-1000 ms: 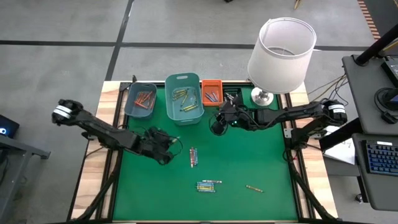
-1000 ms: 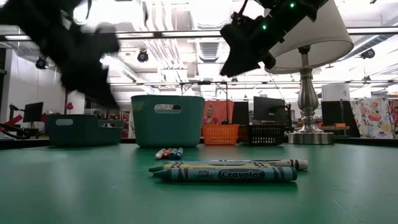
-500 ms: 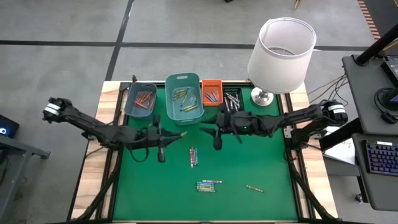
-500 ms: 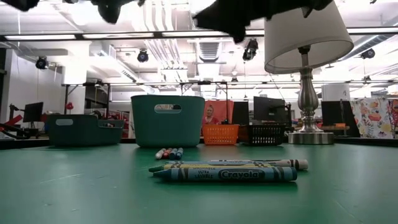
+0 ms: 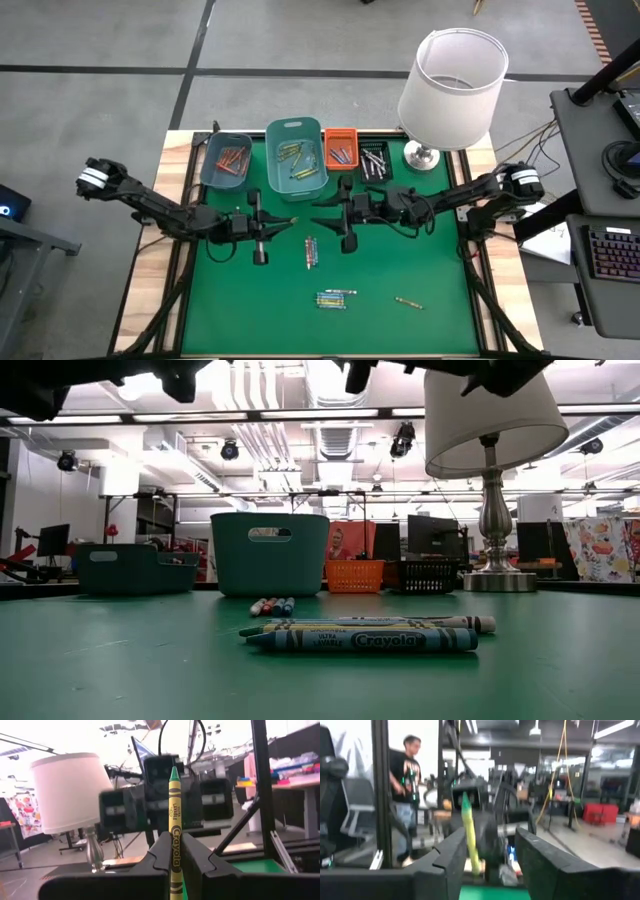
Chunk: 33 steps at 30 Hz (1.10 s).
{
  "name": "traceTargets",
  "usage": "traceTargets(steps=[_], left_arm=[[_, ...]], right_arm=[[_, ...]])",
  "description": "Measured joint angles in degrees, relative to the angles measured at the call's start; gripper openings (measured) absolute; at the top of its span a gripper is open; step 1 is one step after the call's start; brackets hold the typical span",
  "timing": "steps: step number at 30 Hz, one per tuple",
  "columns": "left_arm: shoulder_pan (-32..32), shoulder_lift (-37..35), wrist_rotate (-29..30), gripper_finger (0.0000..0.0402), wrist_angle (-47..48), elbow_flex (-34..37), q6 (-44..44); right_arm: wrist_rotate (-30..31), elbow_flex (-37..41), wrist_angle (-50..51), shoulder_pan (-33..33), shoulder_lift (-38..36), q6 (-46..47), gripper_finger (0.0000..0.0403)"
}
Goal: Sort crayons
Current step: Put the green crayon into the green bin
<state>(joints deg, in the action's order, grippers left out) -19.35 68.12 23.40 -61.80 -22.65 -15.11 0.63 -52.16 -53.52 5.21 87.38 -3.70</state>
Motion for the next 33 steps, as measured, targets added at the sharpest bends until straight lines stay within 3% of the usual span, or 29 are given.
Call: traceTargets(steps=[7,16,21,27,33], left_arm=[[0.7,2.3,0.0,0.0,-0.3,-2.4,-0.9],[1.0,4.6,0.1,0.0,-0.3,-4.6,-0.9],[1.0,4.4,0.3,0.0001,-0.3,-4.5,-0.6],[1.0,4.3,3.6,0.0034,0.1,-4.4,0.5],[1.0,1.8,4.1,0.0086,5.4,-4.3,1.6]], right_arm=[[-0.6,-2.7,-2.5,0.0,2.6,-0.9,0.0191],[-0.7,-7.6,-2.5,0.0,7.8,-4.5,0.0178],[-0.7,-7.9,-2.1,0.0,7.8,-4.5,0.0132],[-0.6,-8.7,0.2,0.0,7.6,-4.9,0.0025],[1.1,-14.1,12.9,-0.8,7.6,-5.4,0.0019]])
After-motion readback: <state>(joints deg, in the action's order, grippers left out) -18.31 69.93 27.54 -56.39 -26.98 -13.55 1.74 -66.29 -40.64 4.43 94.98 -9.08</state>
